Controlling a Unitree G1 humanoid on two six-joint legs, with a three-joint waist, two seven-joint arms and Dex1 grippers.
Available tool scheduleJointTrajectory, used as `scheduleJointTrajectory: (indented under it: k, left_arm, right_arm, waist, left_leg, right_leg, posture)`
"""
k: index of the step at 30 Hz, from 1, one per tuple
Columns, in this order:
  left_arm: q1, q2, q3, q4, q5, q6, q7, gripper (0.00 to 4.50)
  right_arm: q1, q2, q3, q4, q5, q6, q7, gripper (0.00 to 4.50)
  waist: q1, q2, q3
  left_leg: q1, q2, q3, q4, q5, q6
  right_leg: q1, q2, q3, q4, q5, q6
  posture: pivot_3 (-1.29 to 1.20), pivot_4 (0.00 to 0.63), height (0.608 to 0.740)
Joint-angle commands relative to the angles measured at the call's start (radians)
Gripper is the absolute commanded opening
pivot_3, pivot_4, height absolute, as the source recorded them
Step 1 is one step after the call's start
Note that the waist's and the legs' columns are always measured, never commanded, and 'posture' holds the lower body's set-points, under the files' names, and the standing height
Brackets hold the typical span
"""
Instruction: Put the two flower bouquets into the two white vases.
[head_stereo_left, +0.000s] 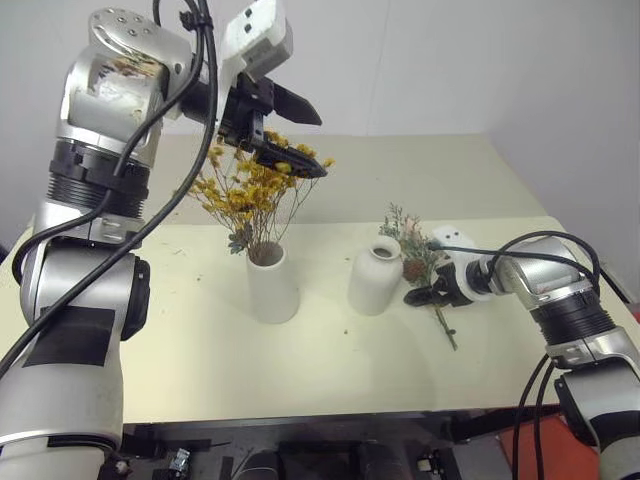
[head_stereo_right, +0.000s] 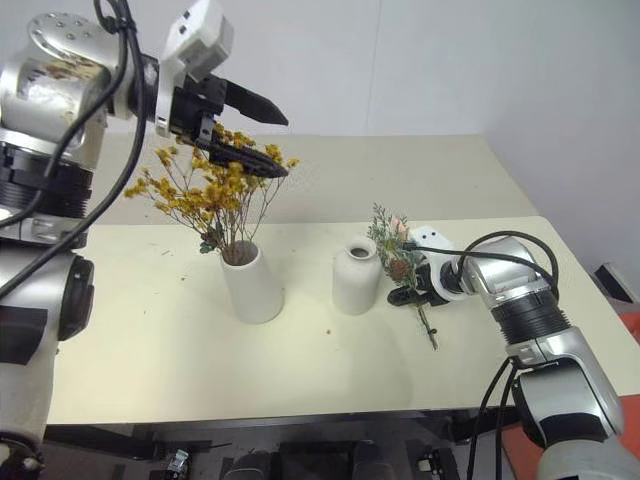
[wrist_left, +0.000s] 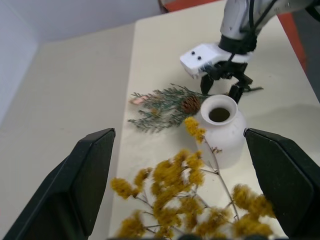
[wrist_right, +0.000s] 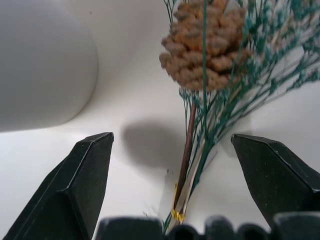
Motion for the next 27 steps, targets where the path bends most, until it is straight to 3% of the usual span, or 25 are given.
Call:
scheduleJointTrajectory:
  k: [1,9,16,27]
  left_arm:
    - [-0.055,0.014,0.047,-0.039,-0.009,-0.003,0.024,4.5]
    - [-0.098,0.008,0.084,-0.014,-0.014,-0.049,0.052,4.5]
    - [-0.128,-0.074,0.093,0.026,-0.025,-0.07,0.095,4.5]
    - [-0.086,-0.211,0.049,-0.033,-0.046,0.099,0.108,4.5]
  right_arm:
    - [-0.029,0.003,0.003,0.013,-0.017,-0.033,0.016,4.47]
    - [-0.035,0.007,0.006,0.036,-0.037,-0.054,0.034,4.47]
    - [-0.027,0.009,-0.006,0.029,-0.042,-0.049,0.033,4.47]
    - [0.008,0.002,-0.044,-0.011,-0.036,-0.016,0.013,4.47]
  waist:
    - [-0.001,0.0,0.0]
    - [-0.003,0.0,0.0]
    - [-0.001,0.0,0.0]
    - [-0.002,0.0,0.0]
  left_leg:
    - [0.0,0.0,0.0,0.0,0.0,0.0]
    - [0.0,0.0,0.0,0.0,0.0,0.0]
    - [0.001,0.0,0.0,0.001,0.0,0.0]
    - [0.0,0.0,0.0,0.002,0.0,0.0]
  right_leg:
    - [0.0,0.0,0.0,0.0,0.0,0.0]
    - [0.0,0.0,0.0,0.001,0.0,0.0]
    - [0.0,0.0,0.0,0.002,0.0,0.0]
    - [0.0,0.0,0.0,0.004,0.0,0.0]
  posture:
    - [0.0,0.15,0.74]
    - [0.0,0.15,0.74]
    - [0.0,0.15,0.74]
    - [0.0,0.15,0.74]
